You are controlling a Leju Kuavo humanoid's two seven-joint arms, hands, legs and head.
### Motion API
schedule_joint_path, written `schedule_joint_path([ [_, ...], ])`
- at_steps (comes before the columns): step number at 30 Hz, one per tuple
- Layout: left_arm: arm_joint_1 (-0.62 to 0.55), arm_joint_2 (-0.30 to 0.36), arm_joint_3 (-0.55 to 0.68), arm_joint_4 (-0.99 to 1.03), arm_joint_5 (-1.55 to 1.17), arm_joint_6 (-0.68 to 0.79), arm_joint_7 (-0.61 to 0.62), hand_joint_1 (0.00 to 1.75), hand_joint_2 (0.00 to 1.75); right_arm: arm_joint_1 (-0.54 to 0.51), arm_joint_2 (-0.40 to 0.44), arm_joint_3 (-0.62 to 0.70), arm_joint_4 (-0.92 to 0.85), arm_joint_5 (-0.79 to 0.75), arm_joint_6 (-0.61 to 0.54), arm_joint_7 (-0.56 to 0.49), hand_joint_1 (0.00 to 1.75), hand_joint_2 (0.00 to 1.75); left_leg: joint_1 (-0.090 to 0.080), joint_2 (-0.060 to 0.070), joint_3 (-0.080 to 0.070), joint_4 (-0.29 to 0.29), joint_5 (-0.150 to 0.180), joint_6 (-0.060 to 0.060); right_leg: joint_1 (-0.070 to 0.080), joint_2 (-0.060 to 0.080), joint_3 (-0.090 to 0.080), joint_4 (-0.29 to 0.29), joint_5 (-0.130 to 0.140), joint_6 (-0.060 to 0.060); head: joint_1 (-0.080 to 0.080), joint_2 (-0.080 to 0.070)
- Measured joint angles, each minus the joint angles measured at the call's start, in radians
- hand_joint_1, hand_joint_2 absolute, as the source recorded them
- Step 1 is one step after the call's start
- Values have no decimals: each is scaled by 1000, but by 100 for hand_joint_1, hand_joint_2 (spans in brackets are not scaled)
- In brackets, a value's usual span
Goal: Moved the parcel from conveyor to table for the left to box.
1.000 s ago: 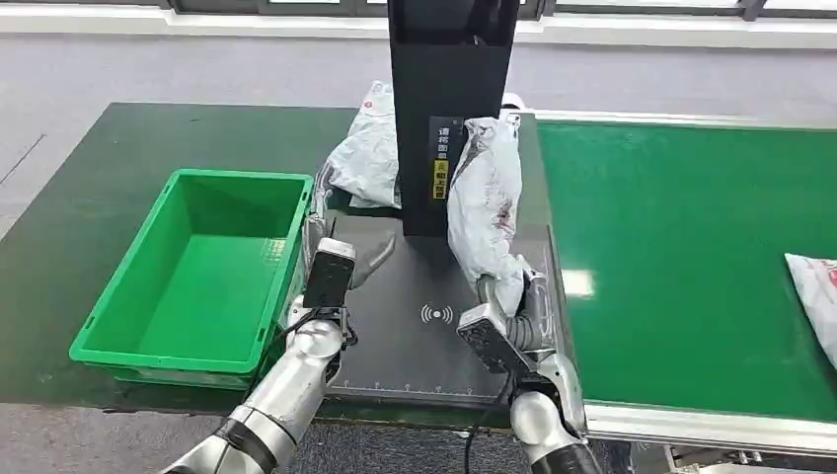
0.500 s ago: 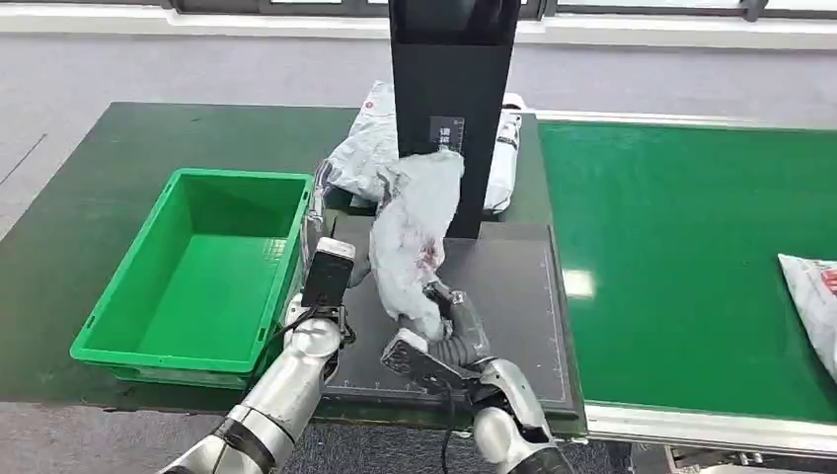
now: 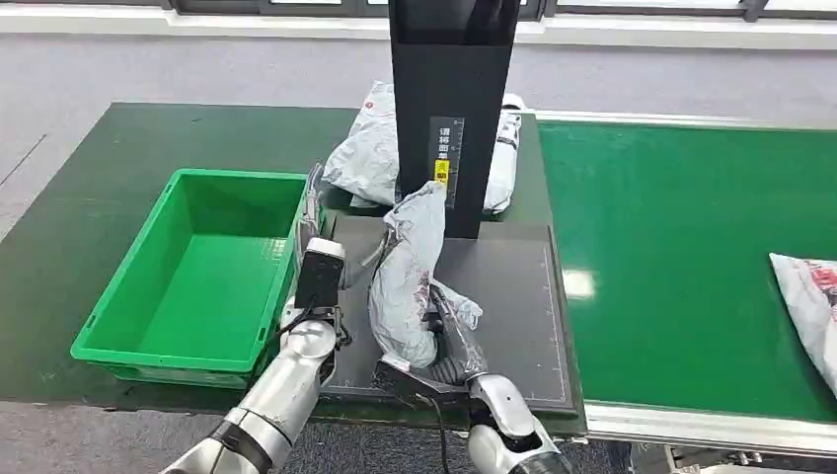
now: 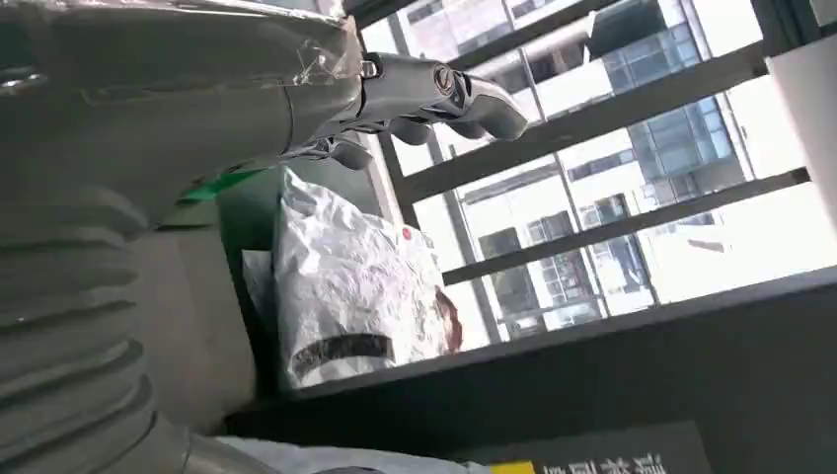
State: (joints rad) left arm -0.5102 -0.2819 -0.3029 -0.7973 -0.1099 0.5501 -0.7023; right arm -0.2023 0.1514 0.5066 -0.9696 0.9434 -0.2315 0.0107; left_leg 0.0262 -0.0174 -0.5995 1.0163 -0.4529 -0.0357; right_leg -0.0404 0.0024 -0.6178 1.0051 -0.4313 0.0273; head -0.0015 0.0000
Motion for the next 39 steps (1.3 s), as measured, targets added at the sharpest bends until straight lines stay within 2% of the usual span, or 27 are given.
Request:
schedule_joint_path([
  [5,4,0,31,0,-4,3,0,0,175,22,-2,-11,-75,-17,-34,-30,0,175,0,0,0,0,0,0,0,1,0,0,0,0,0,0],
  [8,12,0,45,-4,-4,16,0,0,175,53,-2,-30,-135,-96,-103,-126,0,175,0,0,0,0,0,0,0,1,0,0,0,0,0,0],
  [12,46,-1,70,-53,16,30,0,0,175,97,-2,-89,-238,-301,-236,-325,0,175,0,0,0,0,-1,0,0,1,-1,0,-1,-1,0,0],
  [16,66,-9,91,-117,62,29,0,0,175,113,6,-168,-290,-572,-236,-495,0,175,0,0,0,0,-1,-1,0,1,-1,0,-1,0,0,0],
  [19,75,-18,107,-166,83,21,0,0,175,110,17,-227,-298,-709,-224,-579,0,175,0,0,0,0,-1,-1,0,1,-1,0,-1,0,0,0],
  [25,84,-28,108,-224,89,24,0,0,175,90,31,-312,-293,-824,-200,-623,0,175,0,0,0,0,-1,-1,0,1,0,0,0,-1,0,0],
  [29,84,-28,107,-221,98,-51,0,0,175,78,32,-342,-276,-857,-195,-641,0,175,0,0,0,0,-1,-1,0,1,0,0,0,-1,0,0],
  [31,73,-27,101,-178,99,-142,0,0,175,72,32,-351,-266,-862,-192,-642,0,175,0,0,0,0,-1,-1,0,1,0,0,0,-1,0,0],
  [35,68,-27,96,-138,94,-178,2,0,175,68,32,-359,-257,-866,-190,-648,0,175,0,1,0,0,-1,-1,0,3,-1,0,0,-1,0,0],
  [39,-4,-19,24,31,-112,-270,56,0,175,49,32,-368,-249,-861,-187,-655,0,175,0,-2,0,0,0,0,0,-1,0,0,0,0,0,0],
])
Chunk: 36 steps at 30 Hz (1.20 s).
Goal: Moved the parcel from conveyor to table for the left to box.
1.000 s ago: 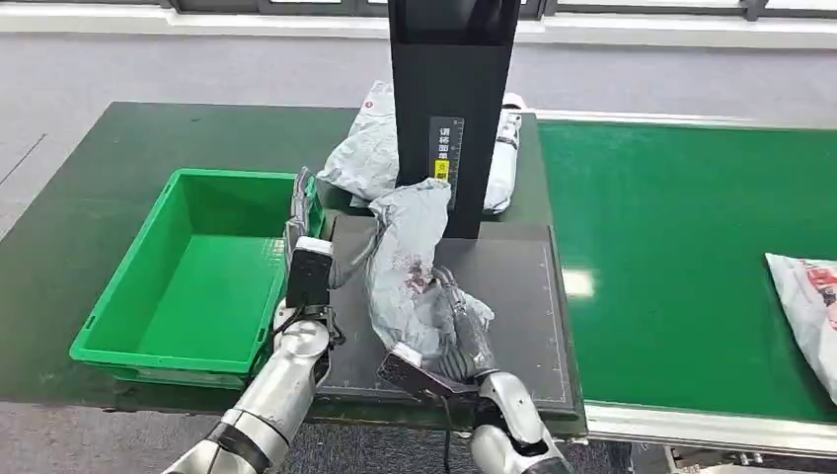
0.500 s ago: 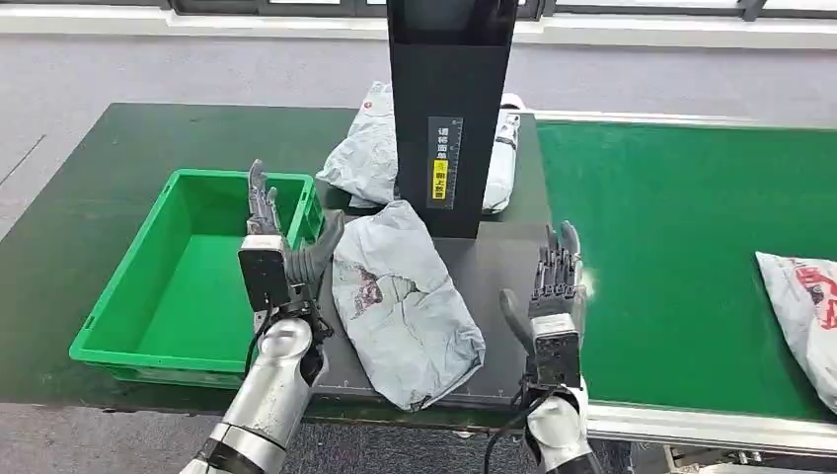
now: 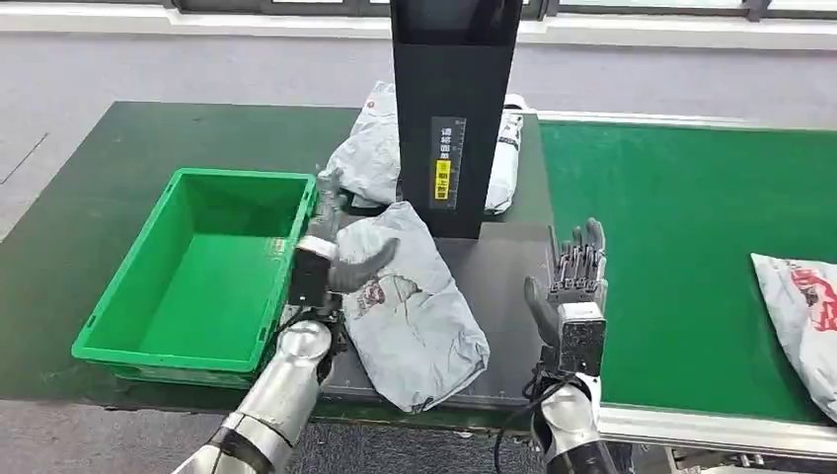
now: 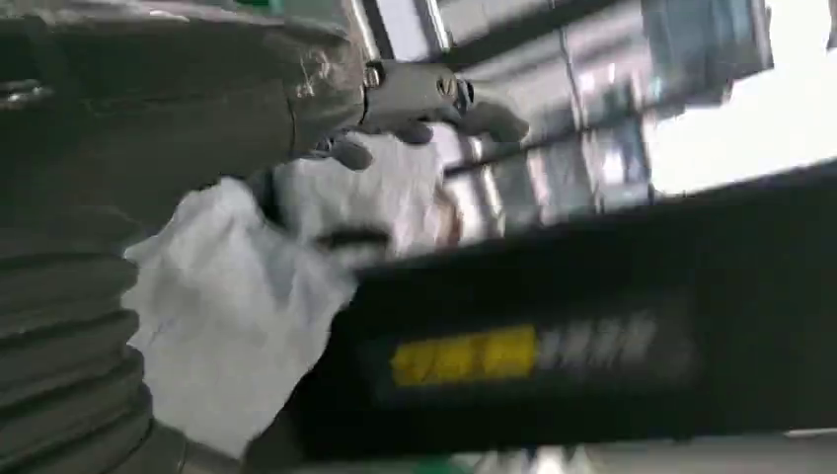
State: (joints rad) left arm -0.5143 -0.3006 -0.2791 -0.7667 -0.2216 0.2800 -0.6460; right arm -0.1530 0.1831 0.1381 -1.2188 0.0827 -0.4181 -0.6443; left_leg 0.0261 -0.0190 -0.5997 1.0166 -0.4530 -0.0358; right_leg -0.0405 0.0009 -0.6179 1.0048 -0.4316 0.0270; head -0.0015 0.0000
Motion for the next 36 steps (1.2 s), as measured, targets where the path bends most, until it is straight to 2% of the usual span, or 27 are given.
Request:
schedule_joint_path([
  [4,-55,3,-74,153,-152,24,86,0,175,-17,0,-16,0,13,-2,1,0,175,0,4,1,0,0,0,0,5,-1,0,1,0,0,0],
  [6,-87,9,-117,221,-265,46,181,0,175,-23,0,-23,0,16,0,3,0,175,0,4,1,0,0,0,0,4,-1,0,1,0,0,0],
  [7,-98,13,-142,247,-311,39,221,80,175,-27,0,-23,0,16,3,4,0,175,0,4,1,0,0,0,0,4,-1,0,1,0,0,0],
  [8,-107,16,-169,271,-350,26,254,175,175,-31,0,-28,0,15,6,4,0,175,0,4,1,0,0,0,0,4,-1,0,1,0,0,0],
  [13,-146,27,-259,356,-488,-103,377,175,175,-57,6,-64,0,22,22,4,0,175,0,4,1,0,0,0,0,4,-1,0,1,0,0,0],
  [16,-171,29,-295,383,-520,-117,401,175,175,-66,14,-76,0,32,21,5,0,175,0,3,1,0,0,0,0,4,0,0,1,0,0,0],
  [24,-221,27,-332,407,-581,-107,433,175,175,-50,37,-114,-33,52,11,23,0,175,0,3,1,0,0,0,0,5,0,0,1,0,0,0],
  [36,-240,22,-335,408,-657,-1,440,175,175,-1,42,-122,-107,57,18,67,0,175,0,3,1,0,0,0,0,4,-1,0,1,0,0,0],
])
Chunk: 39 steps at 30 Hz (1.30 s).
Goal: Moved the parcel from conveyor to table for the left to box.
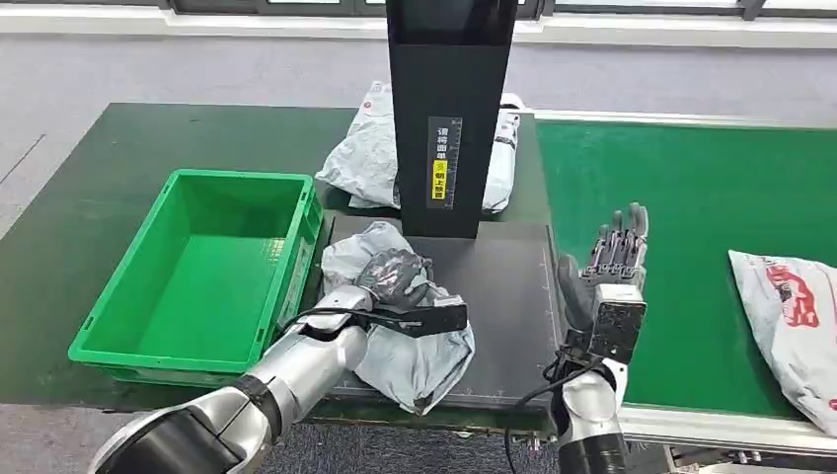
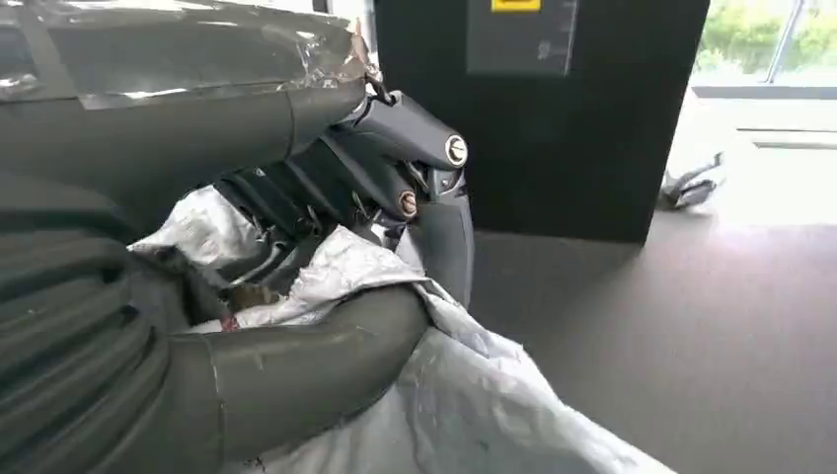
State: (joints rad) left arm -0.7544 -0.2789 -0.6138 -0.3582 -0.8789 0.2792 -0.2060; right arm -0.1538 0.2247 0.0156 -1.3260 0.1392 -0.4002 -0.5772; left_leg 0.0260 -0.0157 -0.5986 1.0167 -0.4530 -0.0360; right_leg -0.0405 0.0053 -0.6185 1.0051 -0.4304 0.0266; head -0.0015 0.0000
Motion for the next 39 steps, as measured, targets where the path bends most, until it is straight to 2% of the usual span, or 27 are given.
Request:
schedule_joint_path([
  [5,-1,-3,0,-2,-8,33,1,175,175,9,0,0,-16,0,-1,6,0,175,0,0,0,0,0,0,0,0,0,0,0,0,0,0],
  [11,-16,-2,19,-62,-52,354,5,175,175,29,6,0,-51,-1,-16,15,0,175,0,0,0,0,0,0,0,0,0,0,0,0,0,0],
  [16,-5,30,113,-271,-408,420,127,175,175,52,8,0,-74,-5,-24,27,0,175,0,-1,0,0,0,0,0,0,0,0,0,0,0,0],
  [19,33,47,231,-441,-591,421,167,175,175,70,8,0,-84,-12,-27,30,0,175,0,1,-1,0,0,0,0,1,0,0,0,0,0,0],
  [21,43,91,269,-535,-615,421,314,175,175,74,8,1,-85,-15,-24,38,0,175,0,2,0,-1,0,0,0,2,0,1,0,0,0,0],
  [23,48,170,250,-624,-616,421,518,175,175,79,6,2,-85,-21,-14,46,0,175,0,3,1,-2,0,-1,0,2,-1,1,0,-1,0,0],
  [25,53,242,229,-675,-616,421,623,175,175,85,4,2,-85,-24,-9,46,0,175,1,3,1,-2,1,-2,1,2,-1,2,-1,-1,-1,0],
  [27,61,284,215,-715,-616,421,634,175,175,86,2,2,-85,-24,-8,46,0,175,2,-2,0,-1,2,-2,1,-3,0,2,-1,-1,0,0],
  [31,69,333,195,-759,-617,421,642,175,175,86,2,6,-85,-24,-6,46,0,175,1,-2,0,-1,2,-2,0,-1,0,2,-1,-1,0,0],
  [35,69,388,146,-753,-617,420,777,175,175,86,2,8,-85,-26,9,56,0,175,0,-1,0,-1,2,-2,0,-1,0,2,-1,-1,0,0],
  [39,70,425,126,-683,-617,420,826,175,175,88,2,8,-91,-23,21,66,0,175,1,-1,1,-1,2,-3,1,-1,-1,2,-1,-1,0,0],
])
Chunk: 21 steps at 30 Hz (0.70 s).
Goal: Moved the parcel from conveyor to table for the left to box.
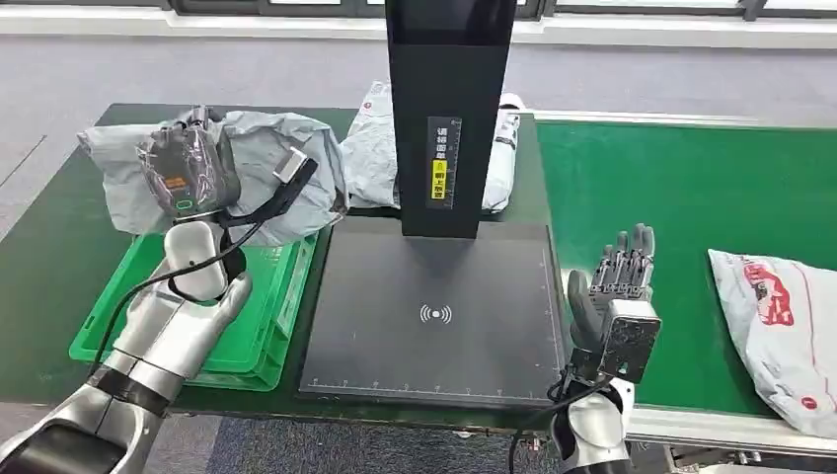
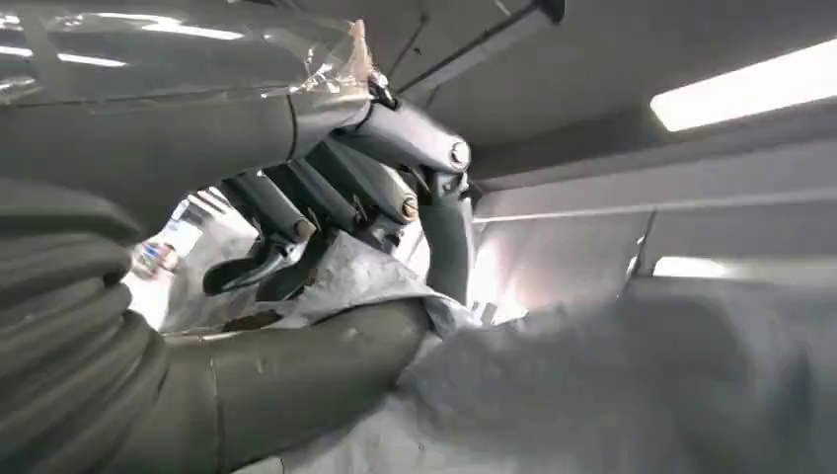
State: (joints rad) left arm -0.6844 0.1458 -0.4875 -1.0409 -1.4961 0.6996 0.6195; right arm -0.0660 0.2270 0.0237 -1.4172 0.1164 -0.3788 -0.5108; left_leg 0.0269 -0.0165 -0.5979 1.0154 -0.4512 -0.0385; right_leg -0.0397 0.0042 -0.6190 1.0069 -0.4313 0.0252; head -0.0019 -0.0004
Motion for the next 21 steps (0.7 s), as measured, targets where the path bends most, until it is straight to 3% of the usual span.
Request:
schedule_joint_path([
  [1,0,6,-1,24,0,0,6,175,175,0,0,0,-2,1,1,5,0,175,0,0,0,0,0,0,0,0,0,0,0,0,0,0],
  [2,-1,13,-1,68,0,0,8,159,175,1,0,0,-6,5,4,15,0,175,0,1,0,0,0,0,0,1,0,0,0,0,0,0],
  [3,-6,15,-1,115,0,0,8,0,175,2,0,0,-9,9,7,18,0,175,0,1,1,0,0,-1,0,1,0,0,0,0,0,0],
  [7,-41,13,30,352,1,-65,-40,0,175,7,0,0,-29,35,24,47,0,175,0,3,1,0,0,-1,0,2,-1,0,1,-1,0,0],
  [11,-49,-27,108,504,21,-124,-169,0,175,13,7,-8,-40,58,24,54,0,175,0,3,0,0,0,-1,0,2,-1,0,1,-2,0,0],
  [21,-75,-89,223,617,7,-109,-176,0,175,20,14,-10,-41,75,39,68,0,175,0,3,0,0,0,-1,0,3,-2,0,1,-2,0,0],
])
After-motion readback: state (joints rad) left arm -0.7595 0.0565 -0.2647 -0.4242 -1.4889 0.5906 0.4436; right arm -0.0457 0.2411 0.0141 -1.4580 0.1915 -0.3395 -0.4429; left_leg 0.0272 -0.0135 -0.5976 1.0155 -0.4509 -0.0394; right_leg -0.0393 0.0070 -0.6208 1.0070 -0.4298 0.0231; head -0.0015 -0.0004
